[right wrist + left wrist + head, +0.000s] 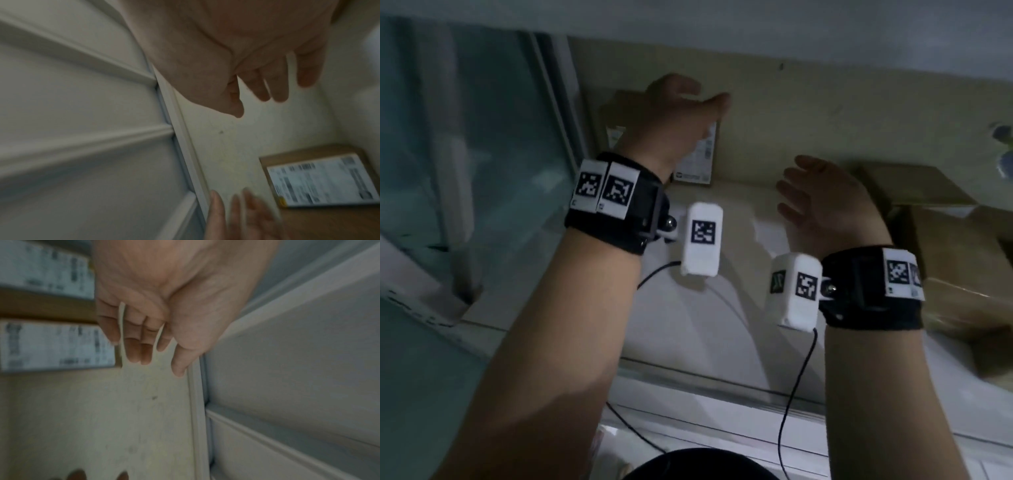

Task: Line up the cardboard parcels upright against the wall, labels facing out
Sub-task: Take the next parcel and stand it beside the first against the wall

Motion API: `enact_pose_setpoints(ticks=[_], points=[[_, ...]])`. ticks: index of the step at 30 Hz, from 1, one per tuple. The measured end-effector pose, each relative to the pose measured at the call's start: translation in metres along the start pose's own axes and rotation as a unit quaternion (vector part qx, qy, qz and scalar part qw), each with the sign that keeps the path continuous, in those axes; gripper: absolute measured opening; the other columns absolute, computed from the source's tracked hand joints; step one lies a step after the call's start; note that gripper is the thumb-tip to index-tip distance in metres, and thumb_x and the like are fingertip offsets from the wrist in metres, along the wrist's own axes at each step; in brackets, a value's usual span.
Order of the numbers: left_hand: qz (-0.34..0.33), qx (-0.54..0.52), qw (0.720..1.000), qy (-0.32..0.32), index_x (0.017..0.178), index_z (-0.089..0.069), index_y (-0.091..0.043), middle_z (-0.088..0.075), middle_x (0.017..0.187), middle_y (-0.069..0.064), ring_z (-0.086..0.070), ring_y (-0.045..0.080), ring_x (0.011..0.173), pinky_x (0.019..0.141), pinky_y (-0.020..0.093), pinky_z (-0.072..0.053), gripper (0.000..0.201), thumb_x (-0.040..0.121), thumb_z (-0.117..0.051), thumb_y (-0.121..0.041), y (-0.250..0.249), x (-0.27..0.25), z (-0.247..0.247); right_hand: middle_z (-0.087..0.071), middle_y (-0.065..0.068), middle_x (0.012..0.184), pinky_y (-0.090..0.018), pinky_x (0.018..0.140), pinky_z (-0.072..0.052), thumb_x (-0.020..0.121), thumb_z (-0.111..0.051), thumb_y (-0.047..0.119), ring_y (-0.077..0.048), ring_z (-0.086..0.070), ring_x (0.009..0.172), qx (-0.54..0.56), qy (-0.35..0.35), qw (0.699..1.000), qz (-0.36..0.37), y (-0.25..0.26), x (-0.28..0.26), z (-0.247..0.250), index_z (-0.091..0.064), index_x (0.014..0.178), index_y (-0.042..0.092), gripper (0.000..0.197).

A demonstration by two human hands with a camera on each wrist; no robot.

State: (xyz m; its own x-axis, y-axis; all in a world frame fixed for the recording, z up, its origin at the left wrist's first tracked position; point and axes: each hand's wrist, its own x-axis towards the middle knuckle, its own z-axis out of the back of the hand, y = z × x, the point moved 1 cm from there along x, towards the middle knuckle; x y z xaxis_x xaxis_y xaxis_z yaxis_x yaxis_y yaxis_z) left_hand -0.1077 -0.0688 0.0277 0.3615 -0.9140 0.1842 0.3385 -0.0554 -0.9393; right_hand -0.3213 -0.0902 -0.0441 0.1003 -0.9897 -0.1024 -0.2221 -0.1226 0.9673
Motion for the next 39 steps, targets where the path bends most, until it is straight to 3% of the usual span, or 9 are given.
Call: enact_pose_setpoints(ticks=[5, 9, 12, 17, 20, 23, 25, 32, 39], points=[[0.06, -0.064, 0.993, 0.076, 0.097, -0.065, -0.02, -0.071, 0.097, 0.007, -0.068, 0.012, 0.073, 0.057, 0.018, -0.047, 0.024, 0.097, -0.07, -0.043, 0.008, -0.039, -0.062, -0.063, 0.002, 0.077, -0.03, 0.065, -0.045, 0.102, -0.053, 0.007, -0.014, -0.057, 0.068, 0.057, -0.036, 0.997, 0.036, 0.001, -0.018, 0.053, -0.066, 0.103, 0.02, 0.018], [0.105, -0.072, 0.982, 0.14, 0.104, -0.066, -0.028, -0.073, 0.12, 0.006, -0.073, 0.02, 0.106, 0.104, 0.047, -0.053, 0.025, 0.097, -0.066, -0.052, 0.003, -0.067, -0.102, -0.068, 0.003, 0.087, -0.032, 0.079, -0.055, 0.094, -0.063, 0.018, -0.013, -0.065, 0.078, 0.022, -0.07, 0.996, 0.057, 0.004, -0.028, 0.099, -0.067, 0.096, 0.022, 0.006], [0.145, -0.096, 0.974, 0.147, 0.105, -0.063, -0.032, -0.07, 0.122, 0.004, -0.07, 0.019, 0.109, 0.108, 0.053, -0.049, 0.022, 0.096, -0.067, -0.052, 0.001, -0.077, -0.125, -0.071, 0.006, 0.084, -0.029, 0.078, -0.055, 0.091, -0.064, 0.021, -0.011, -0.067, 0.078, 0.003, -0.086, 0.994, 0.062, 0.01, -0.034, 0.121, -0.069, 0.093, 0.022, 0.005], [0.219, -0.181, 0.949, 0.136, 0.15, -0.043, -0.03, -0.047, 0.148, 0.002, -0.044, 0.025, 0.142, 0.113, 0.055, -0.04, 0.069, 0.092, -0.07, -0.054, 0.006, -0.093, -0.152, -0.071, 0.006, 0.076, -0.015, 0.048, -0.054, 0.101, -0.059, 0.011, 0.001, -0.07, 0.054, 0.004, -0.071, 0.997, 0.032, 0.011, -0.037, 0.142, -0.066, 0.097, 0.016, 0.01], [0.25, -0.227, 0.931, 0.138, 0.16, -0.031, -0.028, -0.039, 0.16, 0.001, -0.036, 0.02, 0.148, 0.114, 0.05, -0.035, 0.074, 0.098, -0.063, -0.053, 0.002, -0.103, -0.162, -0.077, -0.01, 0.102, -0.032, 0.062, -0.065, 0.091, -0.073, 0.023, -0.015, -0.08, 0.082, 0.02, -0.064, 0.998, -0.005, 0.005, -0.039, 0.14, -0.068, 0.118, 0.009, 0.031], [0.28, -0.286, 0.904, 0.149, 0.127, -0.06, -0.029, -0.059, 0.111, -0.002, -0.058, 0.015, 0.108, 0.103, 0.037, -0.046, 0.026, 0.106, -0.055, -0.044, -0.006, -0.119, -0.169, -0.069, -0.02, 0.13, -0.071, 0.088, -0.056, 0.064, -0.092, 0.034, -0.042, -0.071, 0.115, 0.063, -0.024, 0.996, -0.067, -0.001, -0.039, 0.134, -0.055, 0.143, 0.019, 0.089], [0.288, -0.306, 0.894, 0.154, 0.093, -0.059, -0.025, -0.068, 0.107, 0.011, -0.066, 0.031, 0.114, 0.109, 0.048, -0.05, 0.023, 0.106, -0.055, -0.043, -0.007, -0.126, -0.174, -0.065, -0.025, 0.136, -0.075, 0.096, -0.049, 0.074, -0.087, 0.031, -0.048, -0.066, 0.122, 0.092, 0.02, 0.993, -0.076, -0.003, -0.038, 0.134, -0.05, 0.147, 0.014, 0.084], [0.134, -0.199, 0.971, 0.025, 0.08, -0.074, -0.019, -0.08, 0.086, 0.0, -0.072, 0.007, 0.08, 0.068, 0.02, -0.054, 0.025, 0.101, -0.061, -0.026, 0.005, -0.132, -0.174, -0.06, -0.038, 0.134, -0.076, 0.102, -0.045, 0.092, -0.061, 0.006, -0.051, -0.061, 0.125, 0.141, 0.105, 0.984, -0.035, 0.004, -0.05, 0.144, -0.053, 0.136, -0.011, 0.048], [-0.021, -0.158, 0.987, -0.025, 0.117, -0.076, -0.01, -0.079, 0.114, 0.001, -0.074, 0.011, 0.106, 0.089, 0.022, -0.058, 0.031, 0.097, -0.056, 0.004, 0.007, -0.149, -0.179, -0.072, -0.019, 0.127, -0.07, 0.1, -0.047, 0.098, -0.062, 0.021, -0.038, -0.071, 0.117, 0.073, 0.091, 0.993, -0.023, 0.008, -0.076, 0.147, -0.058, 0.14, 0.011, 0.044]])
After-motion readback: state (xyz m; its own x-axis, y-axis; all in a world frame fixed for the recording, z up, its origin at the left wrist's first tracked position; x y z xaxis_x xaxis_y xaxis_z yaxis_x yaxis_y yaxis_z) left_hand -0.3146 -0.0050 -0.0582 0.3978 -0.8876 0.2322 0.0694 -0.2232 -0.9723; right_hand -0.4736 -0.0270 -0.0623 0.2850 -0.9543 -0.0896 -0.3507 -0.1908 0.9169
